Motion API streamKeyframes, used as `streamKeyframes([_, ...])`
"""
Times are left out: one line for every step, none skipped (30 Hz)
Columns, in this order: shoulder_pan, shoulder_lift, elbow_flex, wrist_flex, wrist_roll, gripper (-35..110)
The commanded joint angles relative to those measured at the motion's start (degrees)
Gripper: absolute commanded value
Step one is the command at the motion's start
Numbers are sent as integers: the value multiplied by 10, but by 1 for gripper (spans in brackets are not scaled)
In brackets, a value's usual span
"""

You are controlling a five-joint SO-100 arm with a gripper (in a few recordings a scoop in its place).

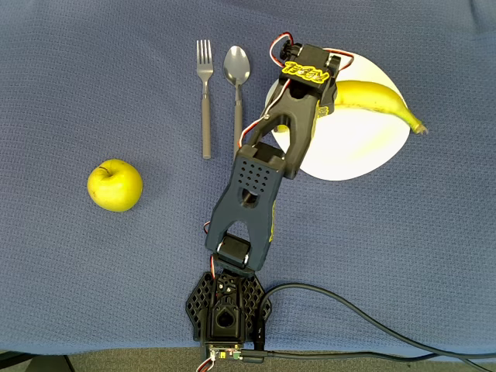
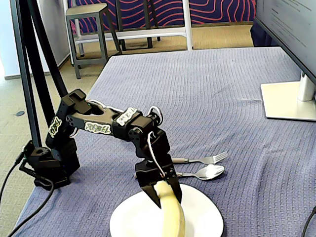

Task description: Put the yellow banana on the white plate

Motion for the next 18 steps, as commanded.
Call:
streamKeyframes([10,13,-40,-11,12,0])
streamKeyframes([12,11,-36,-13,11,0])
streamKeyframes([14,11,-32,-17,10,0])
streamKeyframes([15,11,-28,-20,9,0])
streamKeyframes([17,11,-24,-25,9,0])
streamKeyframes([18,11,-18,-28,9,0])
streamKeyframes([18,11,-16,-29,9,0])
streamKeyframes([18,11,-12,-29,9,0])
streamKeyframes([18,11,-11,-29,9,0])
streamKeyframes([18,11,-7,-29,9,0])
streamKeyframes([18,13,-5,-29,9,0])
streamKeyframes([18,14,-4,-29,9,0])
streamKeyframes([19,15,-1,-28,9,0])
streamKeyframes([20,16,0,-28,9,2])
streamKeyframes([22,16,3,-28,9,2])
streamKeyframes([24,17,4,-28,13,2])
streamKeyframes([26,17,5,-28,17,3])
streamKeyframes([27,17,6,-28,18,3])
